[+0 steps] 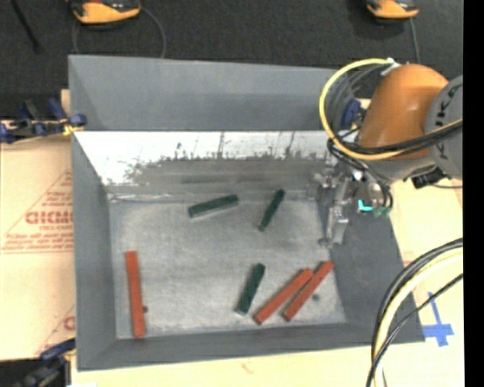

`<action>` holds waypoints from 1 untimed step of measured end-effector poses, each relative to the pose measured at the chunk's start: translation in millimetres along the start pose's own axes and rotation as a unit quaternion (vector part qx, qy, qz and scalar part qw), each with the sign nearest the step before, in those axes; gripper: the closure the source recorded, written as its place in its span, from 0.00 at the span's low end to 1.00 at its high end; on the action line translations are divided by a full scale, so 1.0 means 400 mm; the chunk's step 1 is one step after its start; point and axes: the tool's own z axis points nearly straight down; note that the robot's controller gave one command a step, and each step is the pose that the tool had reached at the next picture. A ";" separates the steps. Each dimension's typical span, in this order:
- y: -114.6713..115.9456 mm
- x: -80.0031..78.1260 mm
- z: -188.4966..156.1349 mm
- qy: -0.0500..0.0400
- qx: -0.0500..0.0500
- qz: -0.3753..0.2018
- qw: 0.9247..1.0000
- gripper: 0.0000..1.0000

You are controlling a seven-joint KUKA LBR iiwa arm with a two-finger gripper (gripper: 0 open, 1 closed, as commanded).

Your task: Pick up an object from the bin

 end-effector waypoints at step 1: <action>0.034 0.269 0.174 -0.002 0.000 -0.226 0.974 0.00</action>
Offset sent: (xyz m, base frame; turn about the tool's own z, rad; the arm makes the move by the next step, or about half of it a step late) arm -0.1074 0.0149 -0.0691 -0.4595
